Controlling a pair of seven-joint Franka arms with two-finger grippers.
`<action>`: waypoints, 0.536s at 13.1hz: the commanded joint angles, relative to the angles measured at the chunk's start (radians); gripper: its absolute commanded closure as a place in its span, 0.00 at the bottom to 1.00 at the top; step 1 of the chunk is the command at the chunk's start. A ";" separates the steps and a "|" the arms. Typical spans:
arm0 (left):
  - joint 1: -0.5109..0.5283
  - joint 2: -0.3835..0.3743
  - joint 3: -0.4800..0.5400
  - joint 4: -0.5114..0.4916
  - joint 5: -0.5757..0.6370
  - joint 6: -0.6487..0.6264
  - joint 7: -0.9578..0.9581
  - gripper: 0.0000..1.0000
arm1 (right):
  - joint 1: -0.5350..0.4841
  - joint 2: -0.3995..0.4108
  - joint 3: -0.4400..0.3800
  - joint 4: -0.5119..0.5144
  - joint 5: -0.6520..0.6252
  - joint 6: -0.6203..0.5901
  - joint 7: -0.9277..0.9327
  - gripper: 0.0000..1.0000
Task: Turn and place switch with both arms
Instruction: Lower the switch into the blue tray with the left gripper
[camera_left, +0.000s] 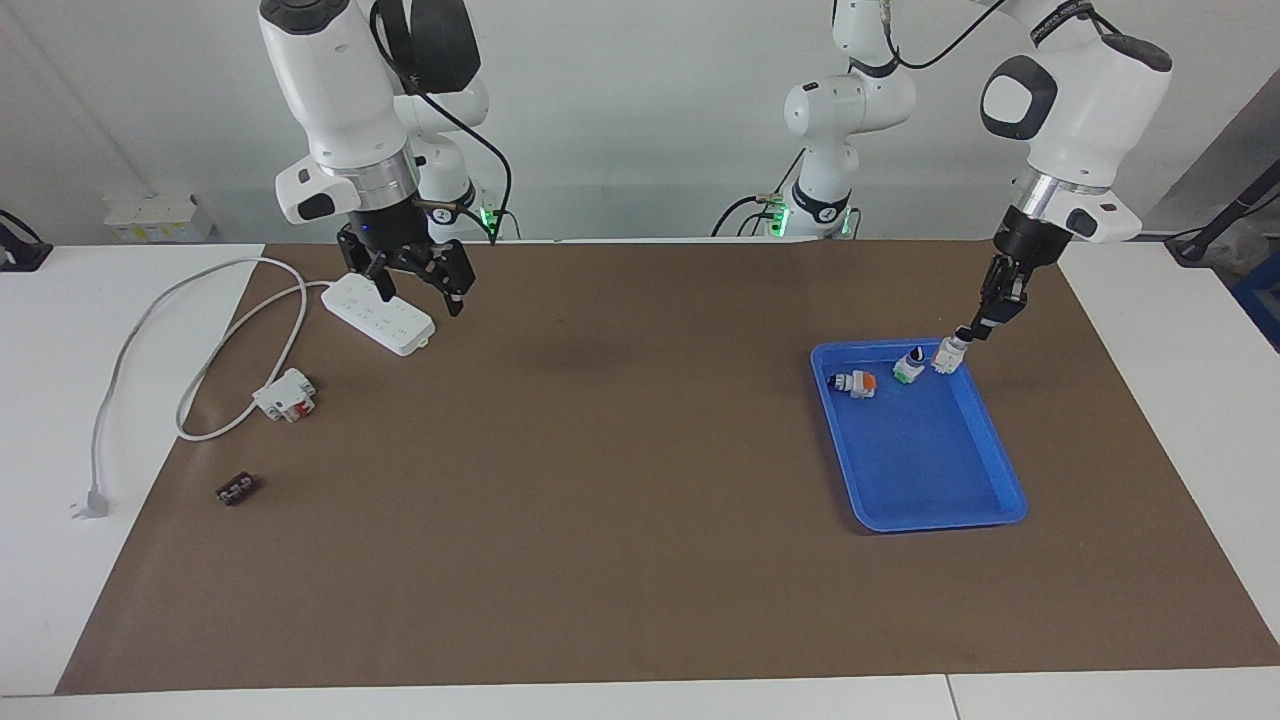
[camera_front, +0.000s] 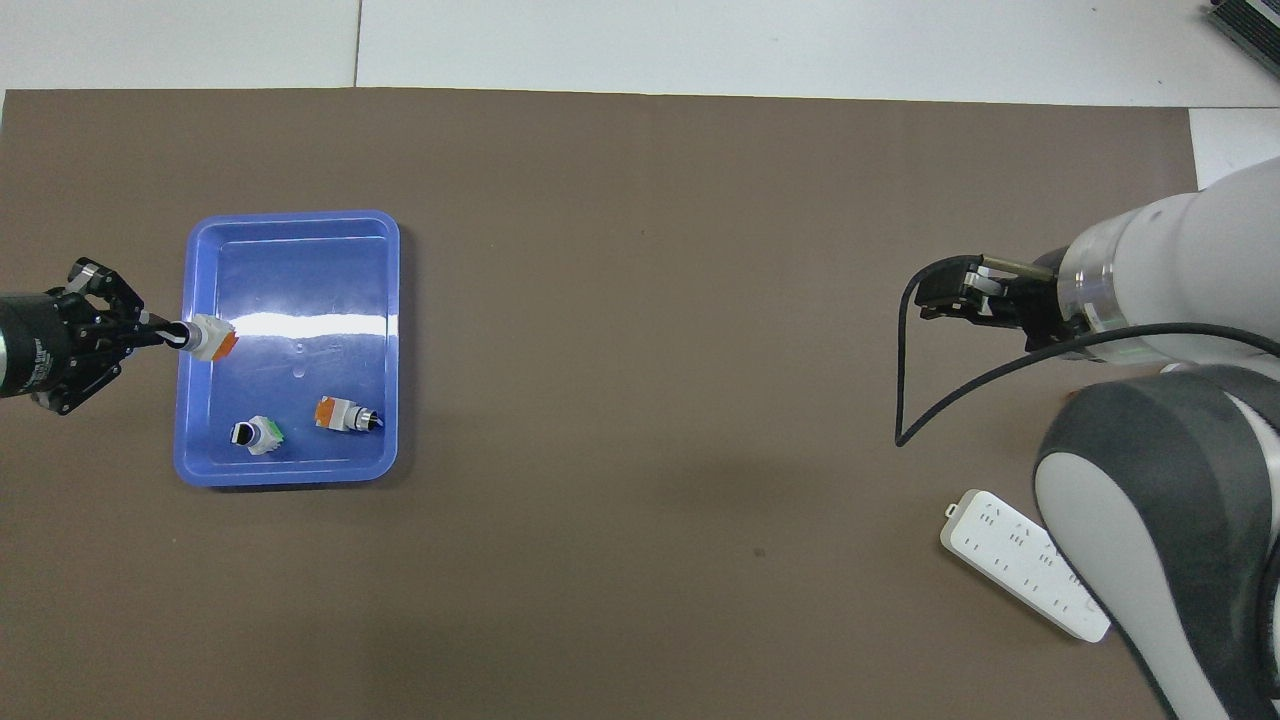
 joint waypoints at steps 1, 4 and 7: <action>0.003 -0.020 -0.011 -0.020 0.057 -0.033 0.126 1.00 | -0.033 0.001 0.010 0.021 -0.022 -0.027 -0.083 0.01; -0.025 0.008 -0.014 -0.017 0.074 -0.055 0.255 1.00 | -0.052 -0.002 0.009 0.021 -0.022 -0.026 -0.194 0.01; -0.032 0.019 -0.015 0.005 0.091 -0.105 0.393 0.64 | -0.066 -0.008 0.003 0.023 -0.022 -0.027 -0.289 0.01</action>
